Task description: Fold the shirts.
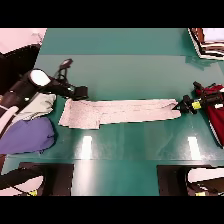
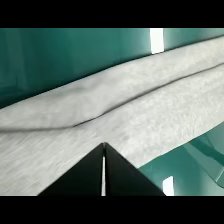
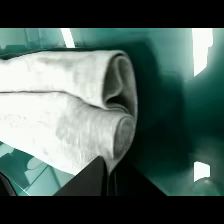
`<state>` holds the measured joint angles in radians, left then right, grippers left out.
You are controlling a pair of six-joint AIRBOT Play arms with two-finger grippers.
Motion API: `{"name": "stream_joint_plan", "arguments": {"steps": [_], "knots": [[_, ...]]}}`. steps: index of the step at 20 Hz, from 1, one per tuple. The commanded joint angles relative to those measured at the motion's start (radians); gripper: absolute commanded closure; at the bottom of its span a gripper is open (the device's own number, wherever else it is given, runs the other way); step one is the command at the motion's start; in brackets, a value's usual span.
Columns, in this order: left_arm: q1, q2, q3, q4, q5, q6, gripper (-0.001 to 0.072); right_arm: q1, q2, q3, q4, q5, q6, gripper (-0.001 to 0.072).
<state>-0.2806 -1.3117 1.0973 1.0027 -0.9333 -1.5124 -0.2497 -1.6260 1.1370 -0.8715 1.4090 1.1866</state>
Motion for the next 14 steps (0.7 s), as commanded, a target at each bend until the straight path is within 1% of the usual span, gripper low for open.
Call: {"name": "stream_joint_plan", "arguments": {"steps": [1, 5, 6, 8, 10, 12, 14], "knots": [[-0.12, -0.102, 0.045, -0.017, 0.083, -0.006, 0.0687, 0.055, 0.054, 0.063, 0.016, 0.028, -0.005, 0.0696], [-0.223, -0.283, 0.21, -0.019, 0.072, -0.007, 0.0687, 0.146, 0.211, 0.183, 0.016, 0.056, 0.052, 0.0696], [-0.238, -0.319, 0.243, -0.018, 0.068, -0.006, 0.0687, 0.179, 0.245, 0.225, 0.017, 0.057, 0.056, 0.0696], [-0.251, -0.374, 0.294, -0.024, 0.058, -0.007, 0.0687, 0.246, 0.294, 0.303, 0.016, 0.055, 0.099, 0.0696], [-0.251, -0.394, 0.305, -0.05, 0.064, -0.006, 0.0687, 0.314, 0.317, 0.375, 0.016, 0.049, 0.153, 0.0696], [-0.251, -0.394, 0.305, -0.05, 0.074, -0.006, 0.0687, 0.387, 0.312, 0.444, 0.017, 0.048, 0.185, 0.0696], [-0.251, -0.394, 0.305, -0.049, 0.077, -0.006, 0.0687, 0.462, 0.294, 0.505, 0.04, 0.048, 0.187, 0.0696]]}}
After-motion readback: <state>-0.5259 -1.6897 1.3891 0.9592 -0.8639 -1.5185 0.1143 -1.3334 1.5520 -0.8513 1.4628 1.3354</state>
